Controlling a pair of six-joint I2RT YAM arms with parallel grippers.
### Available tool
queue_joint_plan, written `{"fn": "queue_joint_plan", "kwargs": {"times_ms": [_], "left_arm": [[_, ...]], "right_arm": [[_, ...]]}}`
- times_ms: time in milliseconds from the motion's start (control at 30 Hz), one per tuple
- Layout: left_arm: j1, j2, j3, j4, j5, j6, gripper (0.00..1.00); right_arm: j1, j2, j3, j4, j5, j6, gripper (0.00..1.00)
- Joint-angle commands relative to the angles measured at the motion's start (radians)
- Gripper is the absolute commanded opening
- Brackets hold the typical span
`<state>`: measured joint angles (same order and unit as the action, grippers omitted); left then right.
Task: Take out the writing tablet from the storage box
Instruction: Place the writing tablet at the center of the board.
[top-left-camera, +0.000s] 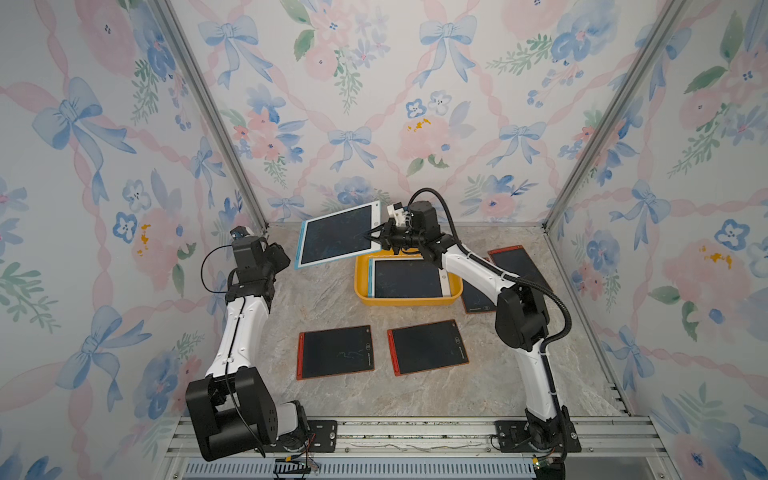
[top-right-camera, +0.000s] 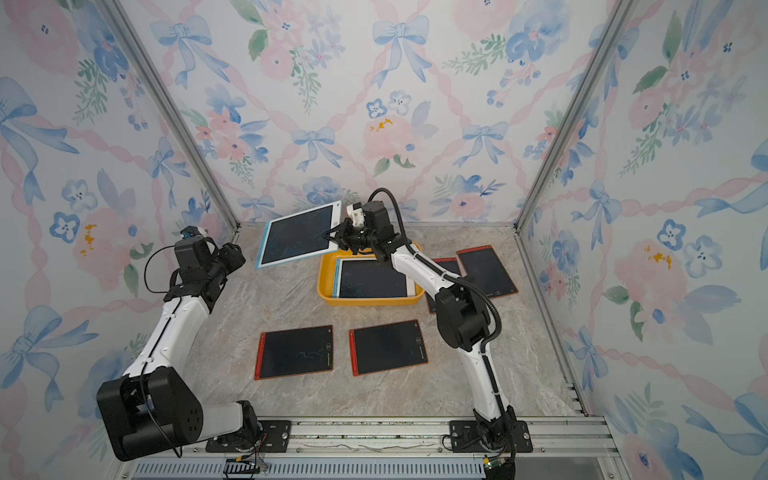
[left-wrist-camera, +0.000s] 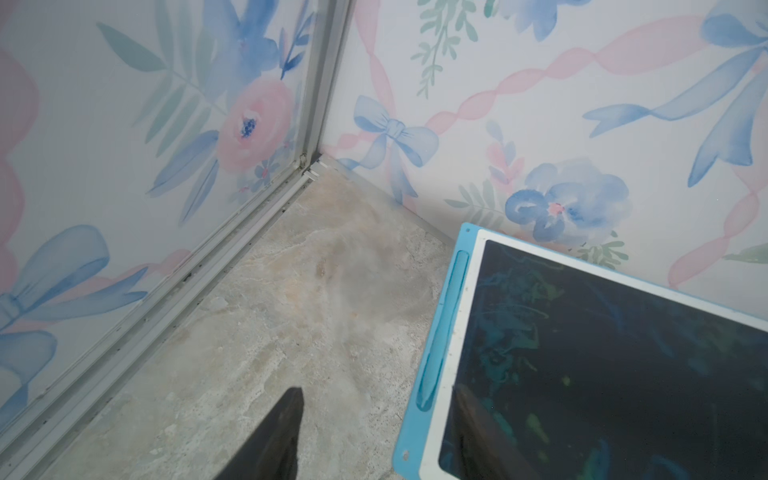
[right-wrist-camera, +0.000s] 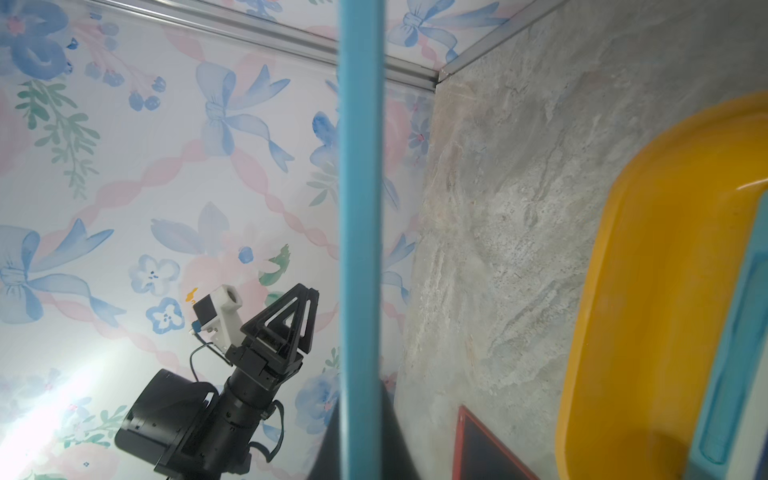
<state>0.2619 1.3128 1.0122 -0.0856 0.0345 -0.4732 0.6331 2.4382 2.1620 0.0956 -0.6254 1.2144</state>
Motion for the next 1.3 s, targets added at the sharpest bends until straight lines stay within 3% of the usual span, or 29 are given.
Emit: {"fn": "queue_joint_plan", "kwargs": {"times_ms": [0,267,667,1267], "left_arm": [[0.03,-0.022,-0.014,-0.031,0.045,0.024,0.58],[0.071,-0.021,-0.017,-0.03,0.081,0.031,0.58],[0.09,-0.012,-0.031,-0.029,0.105,0.033,0.59],[0.091,0.014,-0.041,-0.026,0.123,0.025,0.59]], "right_arm": [[0.049,0.06,0.077,0.195,0.061,0.136,0.02],[0.14,0.172,0.1,0.249,0.175,0.198,0.03],[0.207,0.214,0.063,0.203,0.239,0.19,0.04],[0.228,0.304,0.124,0.114,0.239,0.157,0.1]]}}
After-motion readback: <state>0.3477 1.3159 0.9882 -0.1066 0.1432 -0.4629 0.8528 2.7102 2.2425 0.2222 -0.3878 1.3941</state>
